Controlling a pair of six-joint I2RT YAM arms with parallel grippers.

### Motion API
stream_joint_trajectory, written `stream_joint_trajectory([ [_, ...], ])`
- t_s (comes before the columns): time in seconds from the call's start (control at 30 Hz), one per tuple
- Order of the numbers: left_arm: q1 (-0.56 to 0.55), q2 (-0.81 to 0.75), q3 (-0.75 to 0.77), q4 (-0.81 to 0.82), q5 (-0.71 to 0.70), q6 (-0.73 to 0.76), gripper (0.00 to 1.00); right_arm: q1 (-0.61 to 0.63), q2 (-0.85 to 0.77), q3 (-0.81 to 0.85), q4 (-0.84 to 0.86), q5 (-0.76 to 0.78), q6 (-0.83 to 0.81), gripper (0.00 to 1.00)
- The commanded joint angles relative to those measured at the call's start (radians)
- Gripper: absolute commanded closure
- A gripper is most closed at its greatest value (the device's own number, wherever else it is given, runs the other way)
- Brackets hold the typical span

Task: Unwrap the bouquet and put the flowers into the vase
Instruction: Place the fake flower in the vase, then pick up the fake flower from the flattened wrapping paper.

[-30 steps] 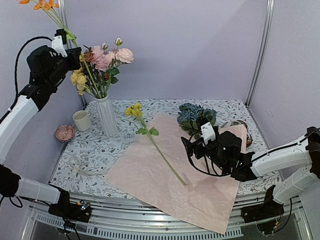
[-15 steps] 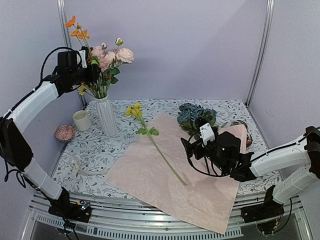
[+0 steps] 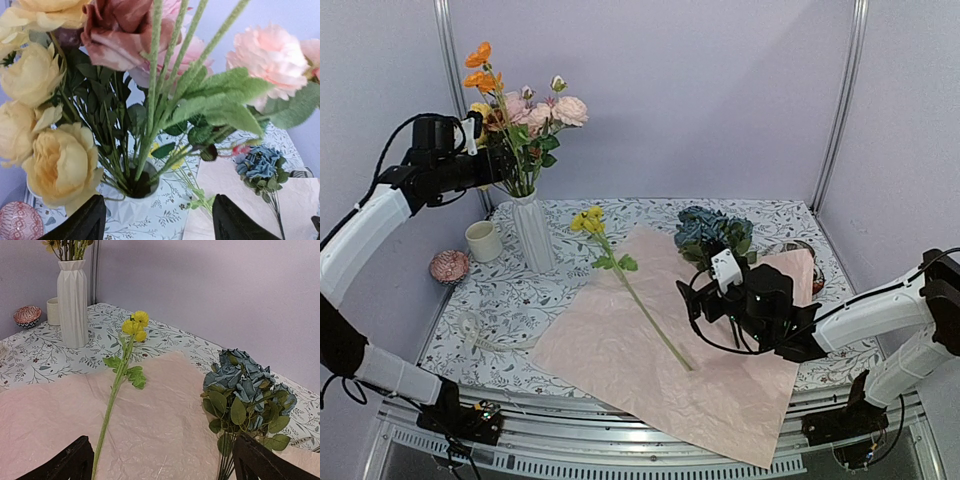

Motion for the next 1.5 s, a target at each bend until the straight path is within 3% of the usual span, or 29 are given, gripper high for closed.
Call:
stream_joint_trajectory([
  [0.0, -0.002, -0.109, -0.081, -0.034, 0.090, -0.046, 0.25, -0.004, 0.019, 0.033, -0.007, -0.025, 0.014, 0.01],
  [0.17, -0.007, -0.240, -0.225, -0.010, 0.162, -0.103, 0.24, -0.004, 0.075, 0.092, -0.081, -0.074, 0.029, 0.01],
  [0.33, -0.027, -0.348, -0.484, 0.191, 0.322, -0.230, 0.24, -0.005, 0.200, 0.225, -0.246, -0.067, 0.080, 0.05],
  [0.57, -0.096, -0.309, -0.671, 0.319, 0.376, -0.286, 0.24, -0.004, 0.289, 0.361, -0.456, -0.145, 0.211, 0.08],
  [0.83, -0.198, -0.199, -0.710, 0.433, 0.377, -0.311, 0.24, -0.006, 0.421, 0.580, -0.778, -0.269, 0.376, 0.25],
  [0.97, -0.216, -0.149, -0.685, 0.436, 0.384, -0.297, 0.25, -0.007, 0.503, 0.703, -0.875, -0.325, 0.392, 0.49],
  [1.1, -0.222, -0.164, -0.696, 0.463, 0.374, -0.290, 0.25, -0.011, 0.562, 0.773, -0.928, -0.343, 0.395, 0.58],
  [1.47, -0.223, -0.165, -0.707, 0.456, 0.360, -0.275, 0.25, -0.024, 0.665, 0.874, -1.031, -0.312, 0.419, 0.58],
])
